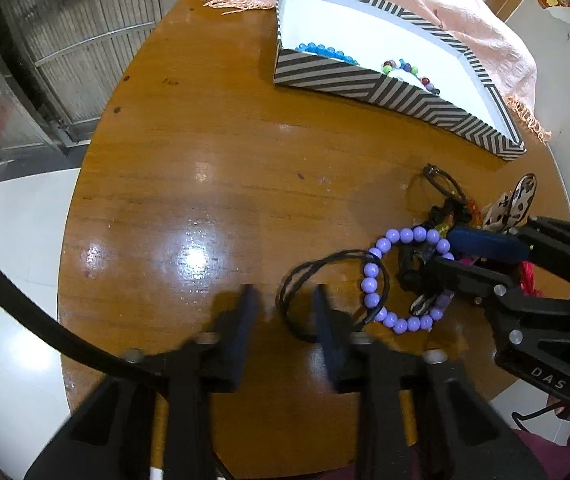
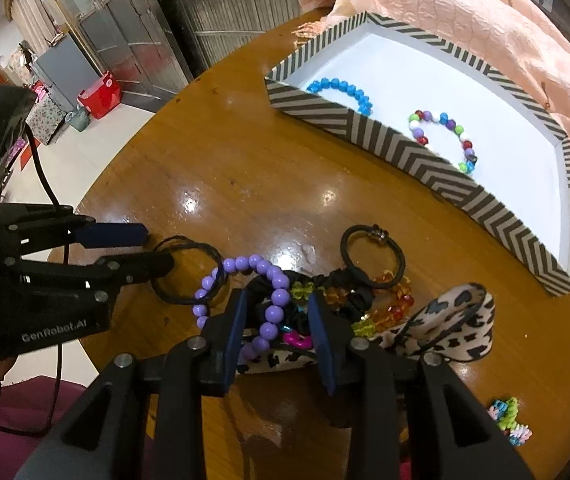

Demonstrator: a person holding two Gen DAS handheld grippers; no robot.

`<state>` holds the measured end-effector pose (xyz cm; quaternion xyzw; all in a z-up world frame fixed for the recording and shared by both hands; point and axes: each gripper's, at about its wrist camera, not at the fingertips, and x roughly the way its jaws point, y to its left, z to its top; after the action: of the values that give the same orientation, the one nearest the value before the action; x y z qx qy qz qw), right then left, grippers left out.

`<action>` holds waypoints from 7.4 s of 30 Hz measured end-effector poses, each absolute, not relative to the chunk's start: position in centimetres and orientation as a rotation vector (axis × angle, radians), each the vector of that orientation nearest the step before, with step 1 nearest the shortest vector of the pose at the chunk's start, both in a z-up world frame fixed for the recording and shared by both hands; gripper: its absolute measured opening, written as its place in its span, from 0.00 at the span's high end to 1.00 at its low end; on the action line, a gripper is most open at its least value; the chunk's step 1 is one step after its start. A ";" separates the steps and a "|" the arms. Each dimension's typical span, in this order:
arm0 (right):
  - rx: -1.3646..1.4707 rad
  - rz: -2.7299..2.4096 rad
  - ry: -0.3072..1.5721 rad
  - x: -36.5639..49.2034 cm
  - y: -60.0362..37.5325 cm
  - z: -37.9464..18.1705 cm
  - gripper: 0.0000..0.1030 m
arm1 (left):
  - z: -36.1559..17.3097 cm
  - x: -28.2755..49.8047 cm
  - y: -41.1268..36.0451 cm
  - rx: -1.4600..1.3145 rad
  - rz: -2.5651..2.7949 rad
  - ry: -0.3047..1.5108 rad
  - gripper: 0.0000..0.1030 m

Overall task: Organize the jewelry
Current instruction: 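Grasp the purple bead bracelet with the right tool while the left grasps the black hair tie, then lift and carry the purple bracelet and black hair tie over the tray, then lower both items into the tray and open both tools, then withdraw both tools away from the tray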

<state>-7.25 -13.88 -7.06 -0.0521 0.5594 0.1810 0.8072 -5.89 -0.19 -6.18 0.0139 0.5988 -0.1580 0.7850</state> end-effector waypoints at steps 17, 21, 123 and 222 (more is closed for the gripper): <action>-0.127 0.443 1.139 -7.9 -13.8 -3.7 0.93 | -3.3 -5.6 1.4 -0.008 -0.337 1.224 0.98; -0.128 0.417 1.185 -7.4 -13.6 -5.4 0.77 | -4.0 -6.0 0.8 0.033 -0.319 1.228 0.94; 0.059 0.400 0.964 4.8 -22.1 4.8 0.91 | 2.7 7.5 -4.8 0.018 -0.281 1.096 0.98; 0.123 0.098 0.993 -12.9 -25.9 0.7 0.41 | 2.4 -5.7 -4.9 0.133 -0.316 1.052 0.78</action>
<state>-12.94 -25.87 0.66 0.0589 0.4759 0.0471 0.8762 -5.68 -4.91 2.37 0.0633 0.4995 -0.1501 0.8509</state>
